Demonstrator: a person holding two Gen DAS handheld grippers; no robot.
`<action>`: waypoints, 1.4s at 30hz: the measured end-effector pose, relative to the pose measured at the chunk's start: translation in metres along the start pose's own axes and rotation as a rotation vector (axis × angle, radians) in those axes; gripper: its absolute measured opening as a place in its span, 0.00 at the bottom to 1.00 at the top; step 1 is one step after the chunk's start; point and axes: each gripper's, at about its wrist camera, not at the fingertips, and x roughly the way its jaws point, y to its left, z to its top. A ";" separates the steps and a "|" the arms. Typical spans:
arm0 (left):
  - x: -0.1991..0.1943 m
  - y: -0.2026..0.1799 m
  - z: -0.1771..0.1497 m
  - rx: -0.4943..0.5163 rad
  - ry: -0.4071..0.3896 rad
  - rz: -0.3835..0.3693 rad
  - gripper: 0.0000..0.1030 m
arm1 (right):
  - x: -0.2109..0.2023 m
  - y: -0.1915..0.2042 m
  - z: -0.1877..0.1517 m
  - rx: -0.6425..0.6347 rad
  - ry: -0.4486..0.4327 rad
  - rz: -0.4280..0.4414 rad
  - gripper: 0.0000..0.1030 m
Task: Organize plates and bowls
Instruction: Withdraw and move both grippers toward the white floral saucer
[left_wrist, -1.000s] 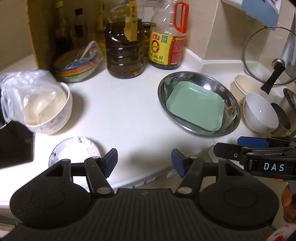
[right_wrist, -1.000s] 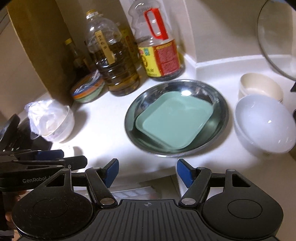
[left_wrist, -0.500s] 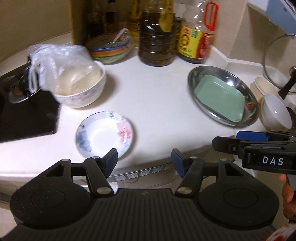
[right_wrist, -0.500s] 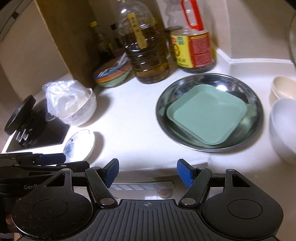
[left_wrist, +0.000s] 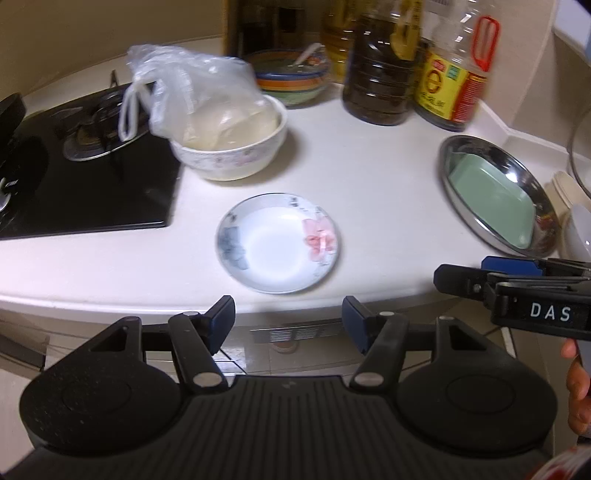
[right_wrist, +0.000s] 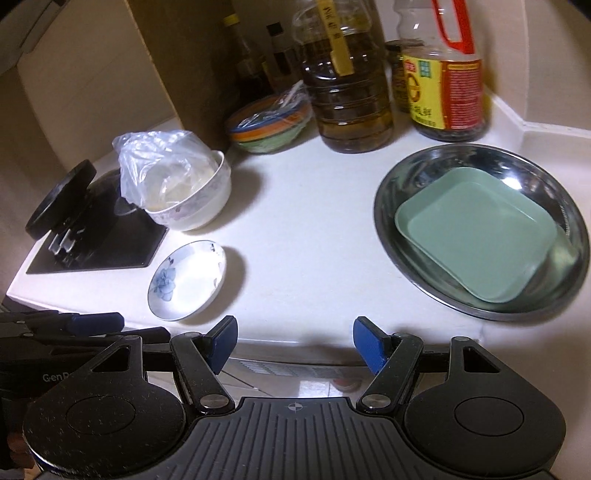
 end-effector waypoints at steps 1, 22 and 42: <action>0.001 0.003 0.000 -0.008 -0.002 0.008 0.60 | 0.002 0.002 0.000 -0.008 0.002 0.007 0.68; 0.022 0.042 0.010 -0.101 0.000 0.076 0.60 | 0.060 0.042 0.021 -0.106 0.032 0.080 0.60; 0.042 0.046 0.027 -0.068 0.006 0.058 0.60 | 0.084 0.052 0.032 -0.101 0.051 0.066 0.49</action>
